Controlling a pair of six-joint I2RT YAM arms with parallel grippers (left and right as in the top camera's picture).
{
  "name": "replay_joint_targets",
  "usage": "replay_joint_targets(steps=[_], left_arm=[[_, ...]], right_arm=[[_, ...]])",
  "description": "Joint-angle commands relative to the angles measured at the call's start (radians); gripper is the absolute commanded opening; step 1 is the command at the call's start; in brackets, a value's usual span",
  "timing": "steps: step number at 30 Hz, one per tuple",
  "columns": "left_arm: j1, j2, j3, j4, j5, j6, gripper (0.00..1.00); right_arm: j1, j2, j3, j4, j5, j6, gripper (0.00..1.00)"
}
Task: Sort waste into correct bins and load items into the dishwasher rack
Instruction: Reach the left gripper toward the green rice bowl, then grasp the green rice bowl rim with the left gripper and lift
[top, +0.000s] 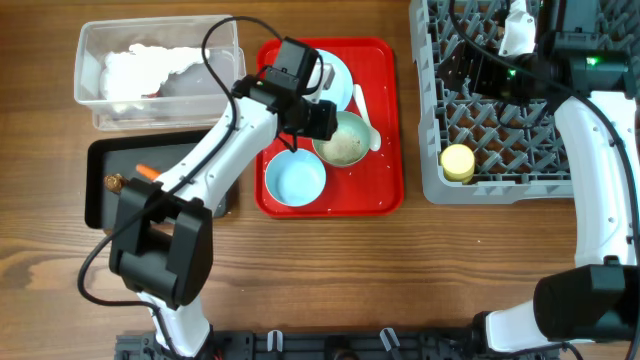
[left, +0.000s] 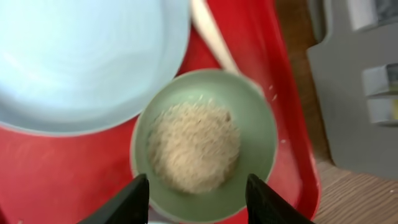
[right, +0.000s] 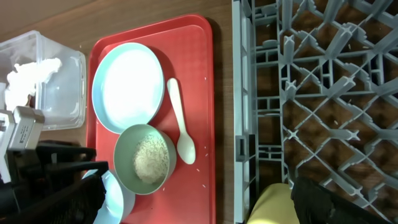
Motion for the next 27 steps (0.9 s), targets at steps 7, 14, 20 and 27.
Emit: replay_joint_targets(steps=[7,14,20,27], left_arm=[[-0.159,0.104,0.000,0.145,-0.011,0.135,0.52],[-0.216,0.186,0.000,0.157,-0.183,0.151,0.37],[-0.219,0.225,0.000,0.157,-0.192,0.150,0.31],[-0.221,0.209,0.005,0.157,-0.192,0.150,0.28]], right_arm=[[0.002,0.032,0.009,-0.001,-0.023,-0.023,1.00],[0.002,0.032,0.008,-0.007,-0.015,-0.023,1.00],[0.002,0.032,0.008,-0.021,0.011,-0.029,1.00],[0.002,0.032,0.008,-0.026,0.011,-0.051,1.00]])
